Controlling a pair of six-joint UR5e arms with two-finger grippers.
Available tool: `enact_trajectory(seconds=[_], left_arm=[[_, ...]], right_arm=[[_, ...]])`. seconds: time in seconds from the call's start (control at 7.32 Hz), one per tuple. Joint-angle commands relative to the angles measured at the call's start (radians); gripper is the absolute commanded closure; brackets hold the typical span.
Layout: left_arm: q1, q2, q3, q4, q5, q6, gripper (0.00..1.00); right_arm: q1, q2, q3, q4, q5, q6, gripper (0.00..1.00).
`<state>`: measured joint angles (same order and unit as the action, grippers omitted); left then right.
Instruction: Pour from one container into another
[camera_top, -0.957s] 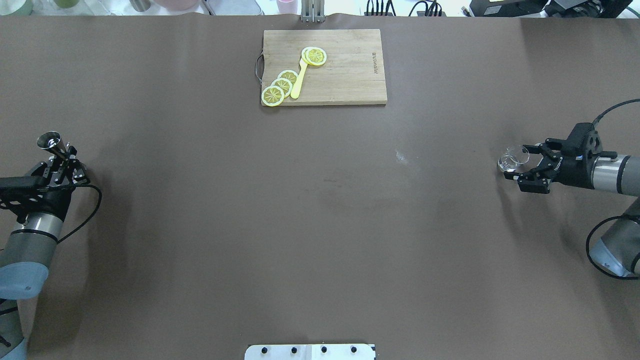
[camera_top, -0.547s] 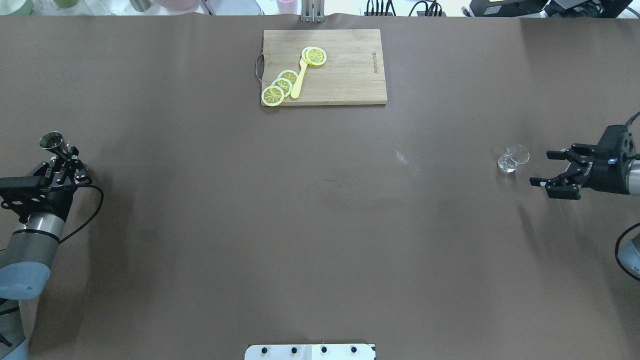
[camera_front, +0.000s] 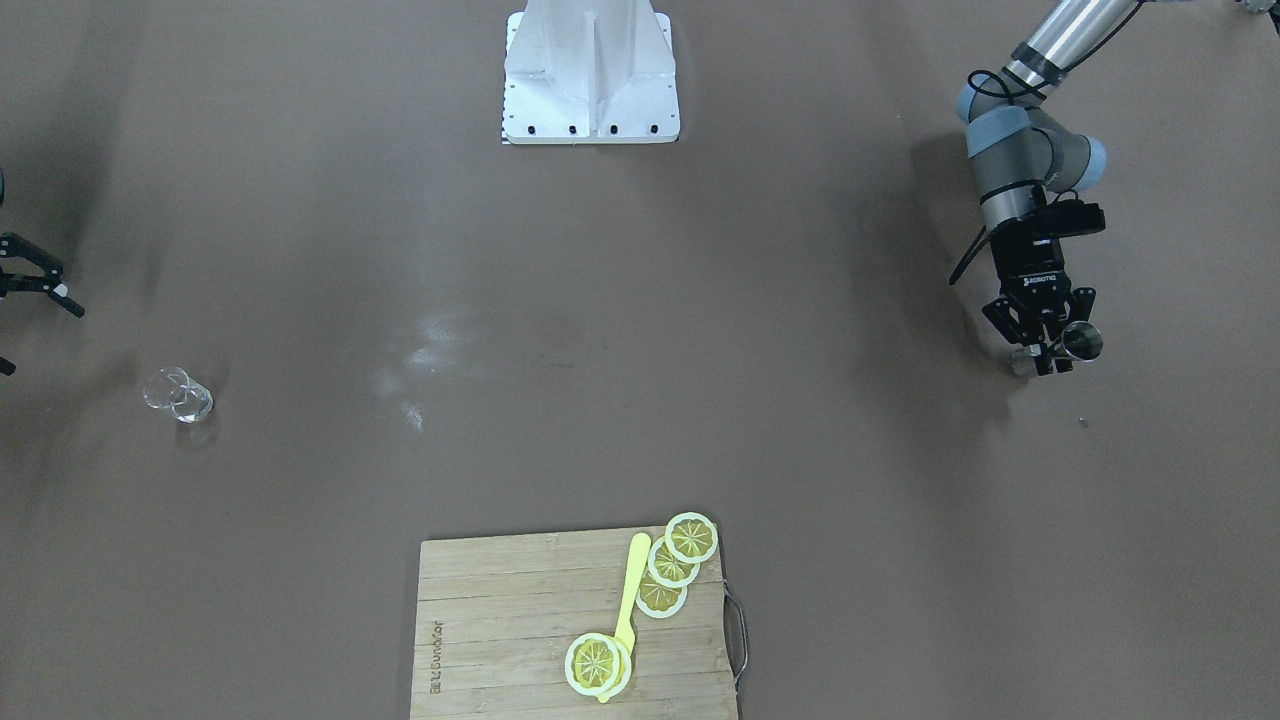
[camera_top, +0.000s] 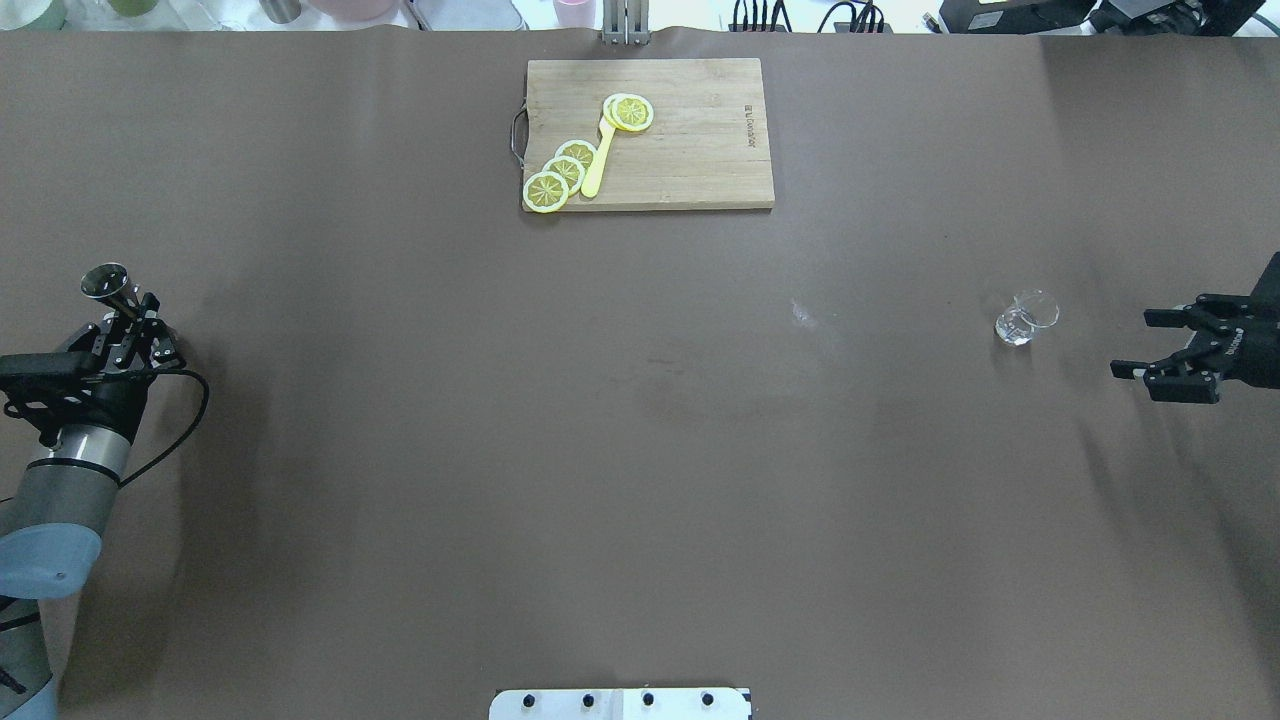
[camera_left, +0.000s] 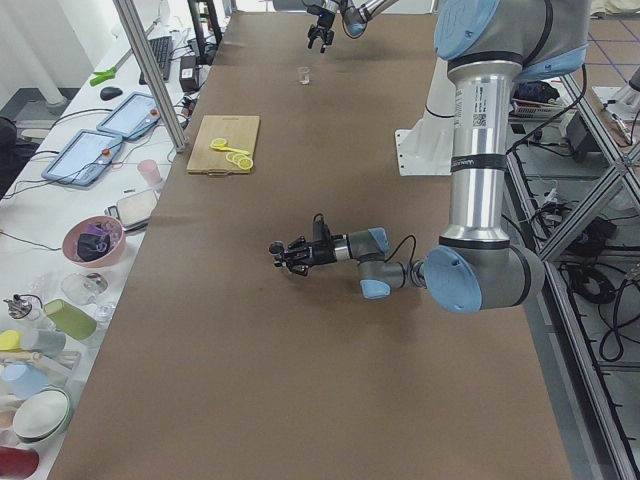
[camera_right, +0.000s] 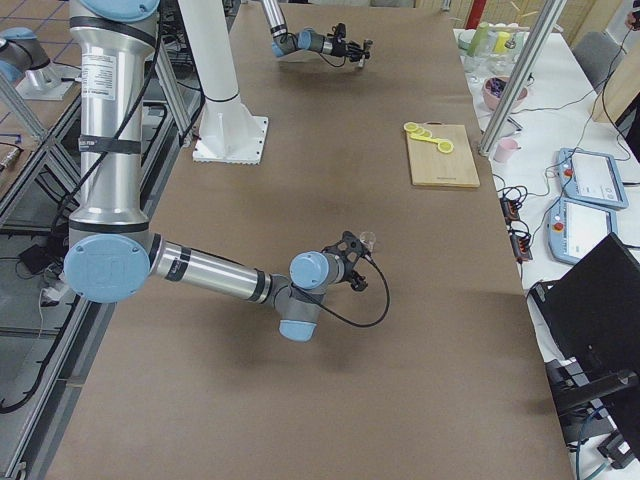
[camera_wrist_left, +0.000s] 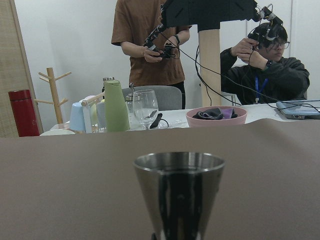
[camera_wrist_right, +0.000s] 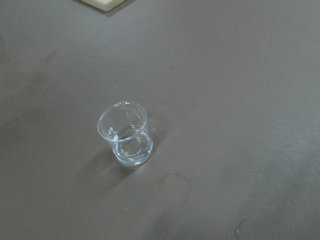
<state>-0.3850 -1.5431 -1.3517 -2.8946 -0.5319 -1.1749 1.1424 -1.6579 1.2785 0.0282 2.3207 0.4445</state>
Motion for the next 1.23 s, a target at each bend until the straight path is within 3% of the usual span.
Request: enact_trajectory(seconds=[0.0,0.27,0.41,0.68,0.96,1.09], left_arm=[[0.0,-0.002,-0.003,-0.002,-0.002,0.0,0.8],[0.0,-0.002,-0.003,-0.003,-0.005,0.0,0.76],[0.0,-0.003,-0.004,-0.003,-0.017,0.0,0.75],[0.0,-0.003,-0.006,-0.003,-0.017,0.0,0.63],[0.0,-0.003,-0.006,-0.003,-0.017,0.0,0.57],[0.0,-0.003,-0.006,-0.003,-0.017,0.001,0.57]], right_arm=[[0.045,-0.066,0.016,-0.062,0.054,-0.003,0.0],[0.078,-0.124,0.028,-0.121,0.058,-0.004,0.0],[0.098,-0.143,0.057,-0.214,0.065,-0.003,0.0],[0.137,-0.137,0.151,-0.514,0.056,-0.009,0.0],[0.213,-0.094,0.237,-0.922,0.045,-0.009,0.0],[0.253,-0.065,0.243,-1.068,0.042,-0.06,0.0]])
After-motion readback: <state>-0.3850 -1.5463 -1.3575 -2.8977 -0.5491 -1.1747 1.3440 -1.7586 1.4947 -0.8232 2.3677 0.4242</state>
